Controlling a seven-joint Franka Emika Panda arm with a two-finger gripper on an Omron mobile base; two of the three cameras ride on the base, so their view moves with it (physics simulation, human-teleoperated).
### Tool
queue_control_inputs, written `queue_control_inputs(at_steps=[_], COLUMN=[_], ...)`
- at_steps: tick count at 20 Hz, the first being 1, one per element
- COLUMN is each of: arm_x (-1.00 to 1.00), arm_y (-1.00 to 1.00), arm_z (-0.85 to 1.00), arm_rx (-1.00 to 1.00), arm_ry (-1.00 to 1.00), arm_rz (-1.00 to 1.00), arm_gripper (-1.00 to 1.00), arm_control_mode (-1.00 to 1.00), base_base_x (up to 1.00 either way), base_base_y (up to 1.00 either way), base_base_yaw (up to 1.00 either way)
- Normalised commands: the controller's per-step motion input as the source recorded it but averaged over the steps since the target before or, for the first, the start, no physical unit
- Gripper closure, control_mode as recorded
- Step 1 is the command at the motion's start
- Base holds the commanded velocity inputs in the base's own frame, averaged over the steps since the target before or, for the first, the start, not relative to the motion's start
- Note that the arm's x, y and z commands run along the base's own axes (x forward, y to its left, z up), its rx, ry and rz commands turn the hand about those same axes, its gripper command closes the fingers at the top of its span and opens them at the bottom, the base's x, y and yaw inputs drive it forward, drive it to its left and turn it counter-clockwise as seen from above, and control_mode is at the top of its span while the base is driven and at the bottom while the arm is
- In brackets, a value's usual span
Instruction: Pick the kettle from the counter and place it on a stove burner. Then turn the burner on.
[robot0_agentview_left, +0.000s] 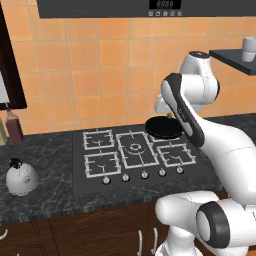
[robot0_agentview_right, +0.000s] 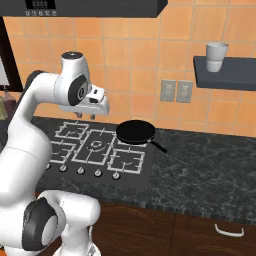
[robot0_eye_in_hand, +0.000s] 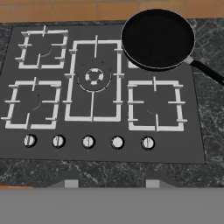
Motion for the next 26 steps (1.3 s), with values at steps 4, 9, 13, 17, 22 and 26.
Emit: queue_control_inputs(at_steps=[4, 9, 13, 17, 22, 26], arm_x=[-0.26, -0.53, -0.19, 0.0, 0.0, 0.0], arm_y=[0.02, 0.76, 1.0, 1.0, 1.0, 1.0], arm_z=[-0.05, 0.0, -0.12, -0.18, -0.34, -0.28], arm_rx=[0.0, 0.0, 0.0, 0.0, 0.0, -0.02], arm_ry=[0.0, -0.02, -0.11, -0.1, -0.07, -0.06], arm_rz=[0.02, 0.12, 0.29, 0.34, 0.32, 0.27], arm_gripper=[-1.0, -1.0, -1.0, -1.0, -1.0, -1.0], arm_control_mode=[-1.0, -1.0, -1.0, -1.0, -1.0, -1.0], base_base_x=[0.0, 0.0, 0.0, 0.0, 0.0, 0.0], base_base_y=[0.0, 0.0, 0.0, 0.0, 0.0, 0.0], base_base_yaw=[0.0, 0.0, 0.0, 0.0, 0.0, 0.0])
